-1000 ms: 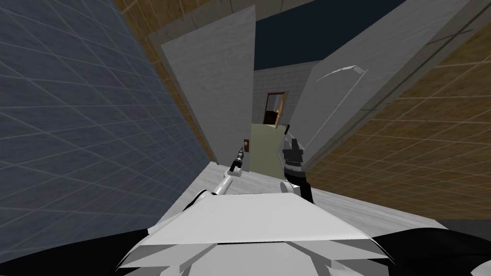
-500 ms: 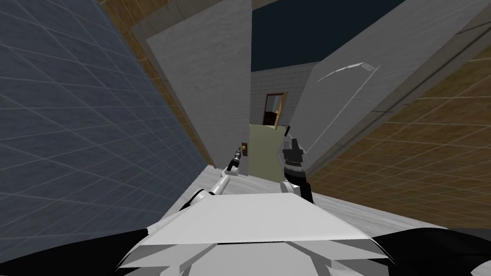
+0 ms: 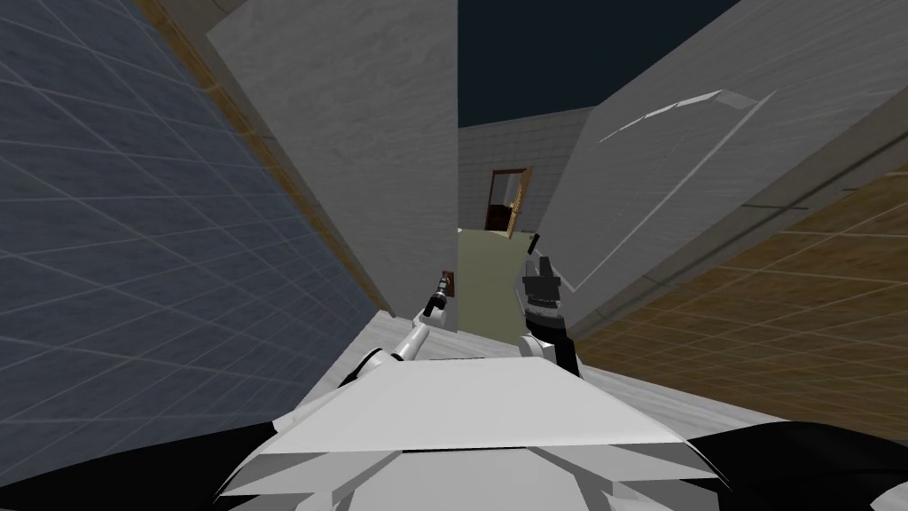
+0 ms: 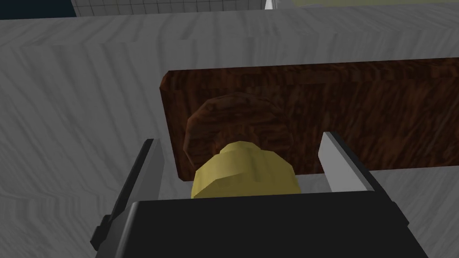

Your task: Push the door open

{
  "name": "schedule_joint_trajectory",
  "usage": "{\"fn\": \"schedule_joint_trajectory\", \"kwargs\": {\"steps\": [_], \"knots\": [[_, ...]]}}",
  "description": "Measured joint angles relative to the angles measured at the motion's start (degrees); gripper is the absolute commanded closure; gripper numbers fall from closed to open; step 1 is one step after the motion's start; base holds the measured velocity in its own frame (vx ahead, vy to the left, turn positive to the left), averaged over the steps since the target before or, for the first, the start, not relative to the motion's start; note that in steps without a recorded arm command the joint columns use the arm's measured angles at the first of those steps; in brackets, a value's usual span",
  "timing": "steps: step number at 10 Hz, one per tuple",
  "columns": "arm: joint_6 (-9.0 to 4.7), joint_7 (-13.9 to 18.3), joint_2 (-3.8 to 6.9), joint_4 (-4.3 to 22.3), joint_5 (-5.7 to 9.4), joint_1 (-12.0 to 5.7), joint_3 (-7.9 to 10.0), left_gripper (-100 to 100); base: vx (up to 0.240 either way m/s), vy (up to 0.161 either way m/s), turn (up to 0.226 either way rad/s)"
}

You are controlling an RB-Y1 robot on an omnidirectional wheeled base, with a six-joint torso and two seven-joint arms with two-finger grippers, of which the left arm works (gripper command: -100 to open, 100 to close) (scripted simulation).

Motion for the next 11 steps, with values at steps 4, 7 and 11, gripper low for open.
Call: {"fn": "schedule_joint_trajectory", "kwargs": {"steps": [4, 7, 11], "knots": [[0.24, -0.06, 0.16, -0.24, 0.01, 0.03, 0.04, 100, -0.018, 0.003, -0.004], [0.61, -0.22, 0.5, -0.52, 0.08, 0.54, 0.21, 100, 0.092, -0.058, 0.024], [-0.83, -0.2, 2.17, 2.25, 0.59, -0.78, 1.62, 100, 0.149, -0.112, 0.045]]}}
